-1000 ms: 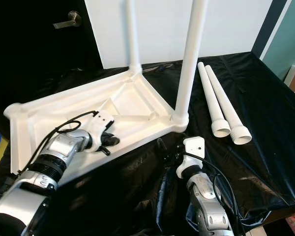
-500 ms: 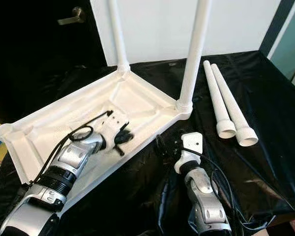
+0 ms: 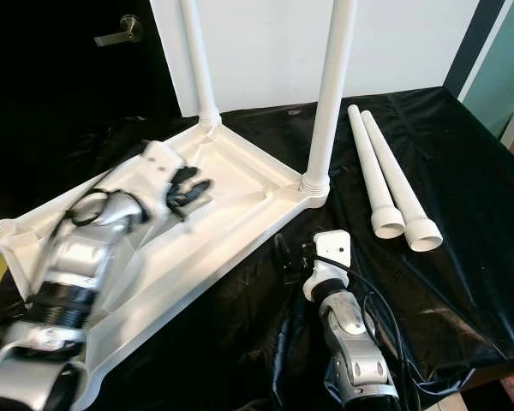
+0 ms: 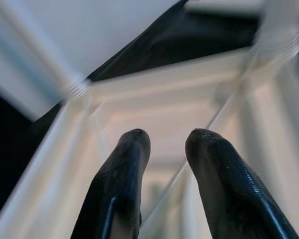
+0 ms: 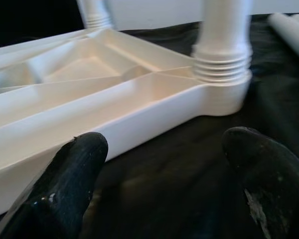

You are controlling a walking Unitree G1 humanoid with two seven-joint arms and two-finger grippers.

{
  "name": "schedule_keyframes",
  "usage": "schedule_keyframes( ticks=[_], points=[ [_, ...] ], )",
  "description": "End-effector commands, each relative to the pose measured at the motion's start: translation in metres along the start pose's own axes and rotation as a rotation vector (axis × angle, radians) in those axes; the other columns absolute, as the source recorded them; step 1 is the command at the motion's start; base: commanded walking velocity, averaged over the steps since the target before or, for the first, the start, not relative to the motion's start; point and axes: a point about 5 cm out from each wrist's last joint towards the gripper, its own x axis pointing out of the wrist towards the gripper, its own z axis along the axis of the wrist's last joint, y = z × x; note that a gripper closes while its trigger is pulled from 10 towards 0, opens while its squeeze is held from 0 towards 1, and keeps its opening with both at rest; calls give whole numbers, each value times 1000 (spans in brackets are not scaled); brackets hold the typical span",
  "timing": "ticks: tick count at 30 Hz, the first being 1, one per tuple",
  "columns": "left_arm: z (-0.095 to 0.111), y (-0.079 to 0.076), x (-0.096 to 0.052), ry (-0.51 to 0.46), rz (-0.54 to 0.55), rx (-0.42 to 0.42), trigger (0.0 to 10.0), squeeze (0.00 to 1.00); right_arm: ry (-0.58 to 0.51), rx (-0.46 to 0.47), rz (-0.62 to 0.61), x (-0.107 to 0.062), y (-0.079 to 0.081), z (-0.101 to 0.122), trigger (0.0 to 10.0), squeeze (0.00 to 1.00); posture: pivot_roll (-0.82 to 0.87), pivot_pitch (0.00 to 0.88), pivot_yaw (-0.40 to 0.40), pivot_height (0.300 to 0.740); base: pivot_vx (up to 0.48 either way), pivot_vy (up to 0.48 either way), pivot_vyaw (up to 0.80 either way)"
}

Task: Building children table

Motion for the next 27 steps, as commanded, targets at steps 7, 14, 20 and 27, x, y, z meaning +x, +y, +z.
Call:
schedule_keyframes(
  ticks=[7,14,20,27],
  points=[
    [-18,26,-39,61,147,18,10000,0,41,-6,-47,7,-5,-4,10000,0,-37,58,21,740,0,0,0],
    [-44,35,-68,238,138,133,10000,0,35,-16,-72,15,-9,2,10000,0,-31,58,11,740,0,0,0],
    [-66,31,-90,408,84,235,10000,0,54,-14,-84,22,-10,3,10000,0,-25,55,7,740,0,0,0],
    [-73,-1,-97,444,-73,260,10000,0,110,-30,-52,28,-2,-5,10000,0,-16,50,2,740,0,0,0]
  ],
)
